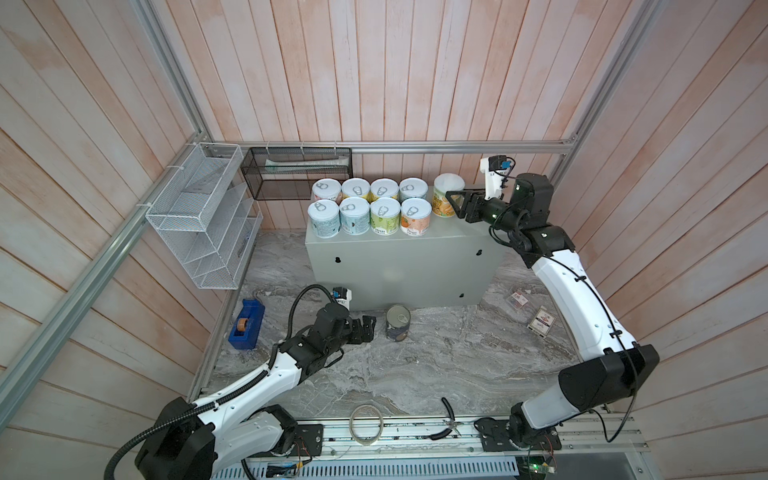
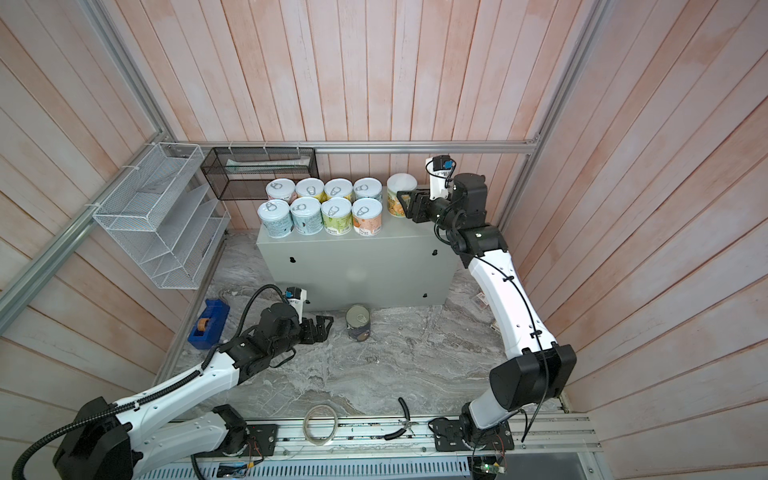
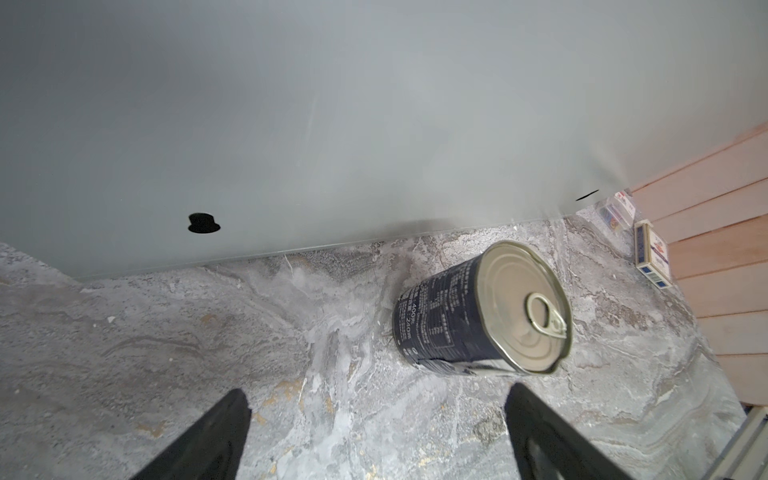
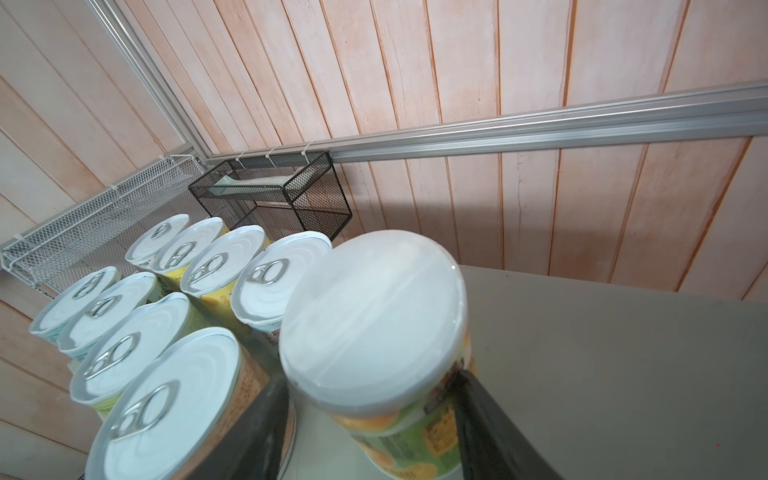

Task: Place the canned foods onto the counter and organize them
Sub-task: 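Set the white-lidded can down with the right gripper beside the group, then open the right gripper and draw it back from the placed can, then swing the right gripper down toward the dark tomato can on the floor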

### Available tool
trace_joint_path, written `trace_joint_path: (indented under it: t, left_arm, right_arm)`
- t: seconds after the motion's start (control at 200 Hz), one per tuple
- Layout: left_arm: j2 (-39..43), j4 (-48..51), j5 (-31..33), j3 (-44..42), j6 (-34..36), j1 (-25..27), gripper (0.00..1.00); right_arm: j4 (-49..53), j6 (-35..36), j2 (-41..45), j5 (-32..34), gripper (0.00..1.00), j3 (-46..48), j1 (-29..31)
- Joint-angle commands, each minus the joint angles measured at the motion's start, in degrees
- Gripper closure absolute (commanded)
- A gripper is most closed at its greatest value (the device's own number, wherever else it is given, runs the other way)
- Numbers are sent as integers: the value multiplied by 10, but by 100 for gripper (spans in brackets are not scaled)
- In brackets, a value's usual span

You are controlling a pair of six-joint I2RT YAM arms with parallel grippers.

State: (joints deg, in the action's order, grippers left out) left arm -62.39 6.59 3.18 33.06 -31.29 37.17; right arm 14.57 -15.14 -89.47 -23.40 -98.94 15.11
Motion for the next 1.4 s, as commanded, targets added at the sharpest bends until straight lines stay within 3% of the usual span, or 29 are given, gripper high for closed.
trace_joint_path:
  t: [0.0, 0.46, 0.84, 1.08, 1.245, 1.395]
  left_arm:
    - [-4, -10, -7, -9, -2, -3, 2]
    - [2, -2, -3, -11, -7, -3, 3]
    - [8, 1, 2, -5, -1, -3, 2]
    - [23, 4, -6, -12, -8, -3, 2]
    - [38, 12, -20, -23, -11, -3, 2]
    - [58, 26, -17, -33, -12, -3, 2]
  right_arm:
    - [-25, -12, -8, -18, 39, 2, -1]
    - [-21, -9, -32, -3, 42, -6, 0]
    - [-3, 22, 78, 55, 41, 31, 16]
    - [14, 63, 215, 166, 27, 149, 118]
    - [-17, 77, 312, 273, 18, 299, 243]
    - [-58, 50, 356, 327, 11, 449, 319]
